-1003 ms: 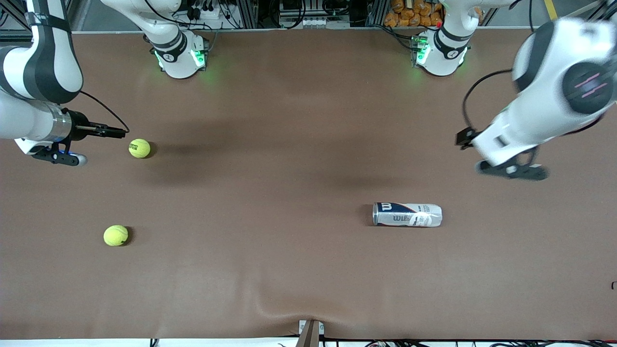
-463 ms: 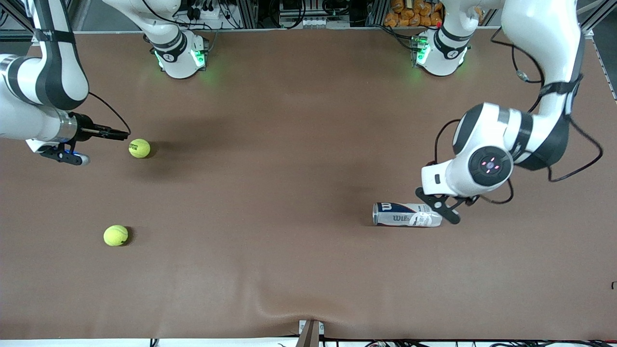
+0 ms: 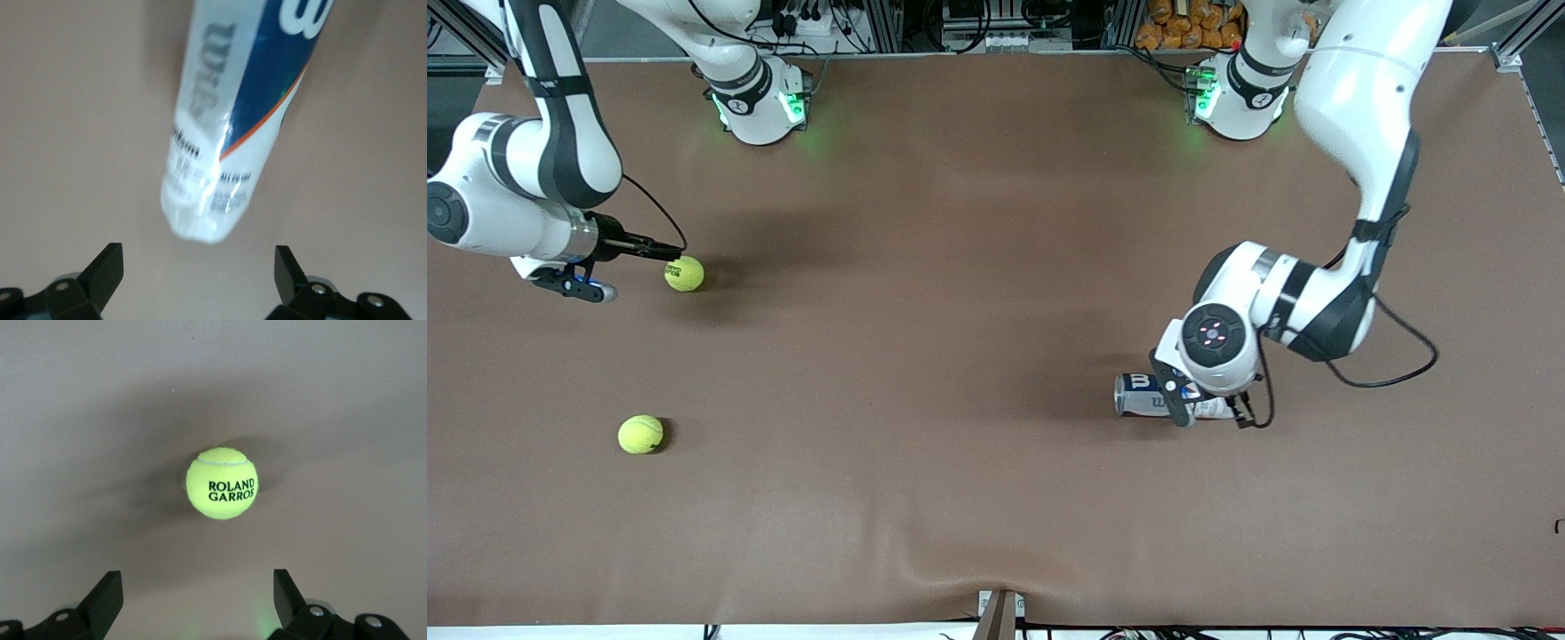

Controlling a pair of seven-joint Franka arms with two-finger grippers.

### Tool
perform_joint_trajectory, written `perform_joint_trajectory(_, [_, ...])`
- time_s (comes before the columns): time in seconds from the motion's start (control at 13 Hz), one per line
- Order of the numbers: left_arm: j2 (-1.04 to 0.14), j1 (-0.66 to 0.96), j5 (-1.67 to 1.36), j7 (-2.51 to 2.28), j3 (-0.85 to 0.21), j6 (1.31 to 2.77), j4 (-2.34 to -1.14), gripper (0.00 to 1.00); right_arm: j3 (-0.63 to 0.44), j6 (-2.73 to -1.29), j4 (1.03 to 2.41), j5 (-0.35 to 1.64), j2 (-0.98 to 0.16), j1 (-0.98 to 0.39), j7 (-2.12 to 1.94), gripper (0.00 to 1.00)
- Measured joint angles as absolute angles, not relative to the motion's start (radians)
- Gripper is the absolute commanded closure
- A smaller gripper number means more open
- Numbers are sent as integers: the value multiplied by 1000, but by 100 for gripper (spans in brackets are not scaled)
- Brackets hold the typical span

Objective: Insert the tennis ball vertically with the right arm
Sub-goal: 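Lower the right gripper onto the ball while the left gripper reaches the can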

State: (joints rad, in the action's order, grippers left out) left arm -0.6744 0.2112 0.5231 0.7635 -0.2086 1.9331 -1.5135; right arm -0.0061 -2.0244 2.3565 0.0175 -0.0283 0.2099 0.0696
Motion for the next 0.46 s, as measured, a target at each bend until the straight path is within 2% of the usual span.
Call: perform_joint_trajectory(0.46, [-725,215,574,913,-208,1965,-1506,0,-6,-2186,2376,17,-158,252,26,0])
